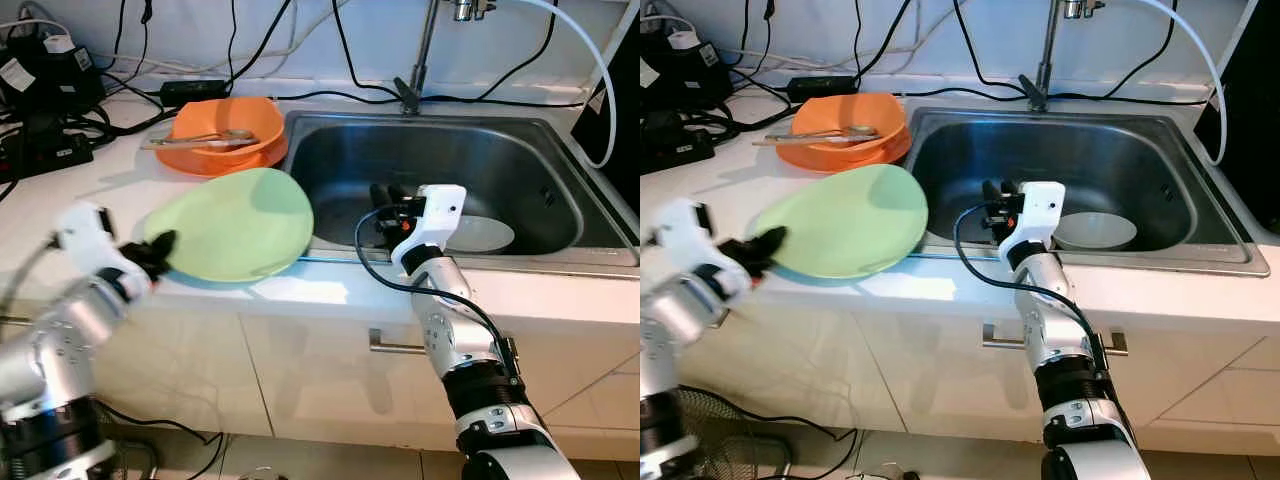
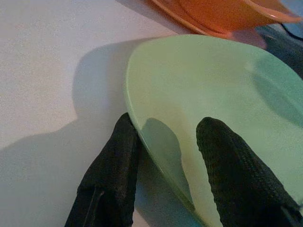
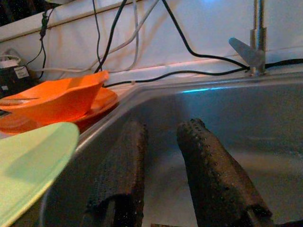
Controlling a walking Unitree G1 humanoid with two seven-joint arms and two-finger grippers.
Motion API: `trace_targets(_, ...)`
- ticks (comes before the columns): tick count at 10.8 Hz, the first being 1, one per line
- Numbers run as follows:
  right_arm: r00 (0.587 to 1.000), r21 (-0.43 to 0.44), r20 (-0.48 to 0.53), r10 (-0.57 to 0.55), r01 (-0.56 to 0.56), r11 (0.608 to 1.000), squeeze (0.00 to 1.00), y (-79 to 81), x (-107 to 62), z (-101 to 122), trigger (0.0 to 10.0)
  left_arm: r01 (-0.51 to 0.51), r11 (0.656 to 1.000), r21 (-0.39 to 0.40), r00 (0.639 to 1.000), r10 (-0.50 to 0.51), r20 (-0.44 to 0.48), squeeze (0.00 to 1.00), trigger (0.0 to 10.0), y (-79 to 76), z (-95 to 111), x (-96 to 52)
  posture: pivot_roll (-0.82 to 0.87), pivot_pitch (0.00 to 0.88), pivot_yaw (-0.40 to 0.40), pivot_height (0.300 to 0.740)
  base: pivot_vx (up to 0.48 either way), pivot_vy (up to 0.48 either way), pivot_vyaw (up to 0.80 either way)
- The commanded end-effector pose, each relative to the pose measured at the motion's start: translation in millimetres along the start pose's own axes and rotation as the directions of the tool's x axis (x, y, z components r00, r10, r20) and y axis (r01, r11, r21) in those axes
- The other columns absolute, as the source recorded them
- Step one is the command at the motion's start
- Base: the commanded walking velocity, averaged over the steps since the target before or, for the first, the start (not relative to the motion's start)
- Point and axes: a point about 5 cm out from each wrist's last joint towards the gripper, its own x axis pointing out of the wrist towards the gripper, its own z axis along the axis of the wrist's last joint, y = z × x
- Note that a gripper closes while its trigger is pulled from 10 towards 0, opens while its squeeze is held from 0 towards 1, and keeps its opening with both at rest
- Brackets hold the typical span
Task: Kitchen organization
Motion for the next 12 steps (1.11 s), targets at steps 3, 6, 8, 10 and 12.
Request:
trace_targets(3,0.999,-0.034,-0.025,0.042,-0.043,0.999,0.0,6.3,7.1,1.8,10.0,0.052,0.998,-0.032,0.998,-0.053,-0.029,0.0,10.0,-6.6,-6.4,0.9,0.16,0.0,0.03,0.74,0.0,0.0,0.0)
trace_targets(6,0.97,-0.27,-0.24,-0.032,-0.035,0.962,0.0,4.2,10.0,-23.6,10.0,0.054,0.998,-0.034,0.998,-0.055,-0.038,0.0,10.0,-7.1,-10.9,0.4,0.16,0.0,0.03,0.74,0.0,0.0,0.0)
trace_targets(8,0.952,-0.388,-0.302,-0.054,-0.071,0.919,0.0,8.5,13.8,-30.2,10.0,0.067,0.997,-0.025,0.997,-0.068,-0.037,0.0,10.0,-13.1,-11.3,0.1,0.17,0.0,0.026,0.74,0.0,0.0,0.0)
trace_targets(10,0.955,-0.41,-0.293,-0.042,-0.086,0.908,0.0,12.1,19.2,-25.3,10.0,0.07,0.997,-0.022,0.997,-0.07,-0.03,0.0,10.0,-14.0,-10.0,-0.2,0.16,0.0,0.022,0.74,0.0,0.0,0.0)
trace_targets(12,0.955,-0.423,-0.297,0.008,-0.139,0.896,0.0,15.7,23.5,-20.2,10.0,0.085,0.996,-0.015,0.996,-0.085,-0.028,0.0,10.0,-16.9,-8.8,0.4,0.16,0.0,0.021,0.74,0.0,0.0,0.0)
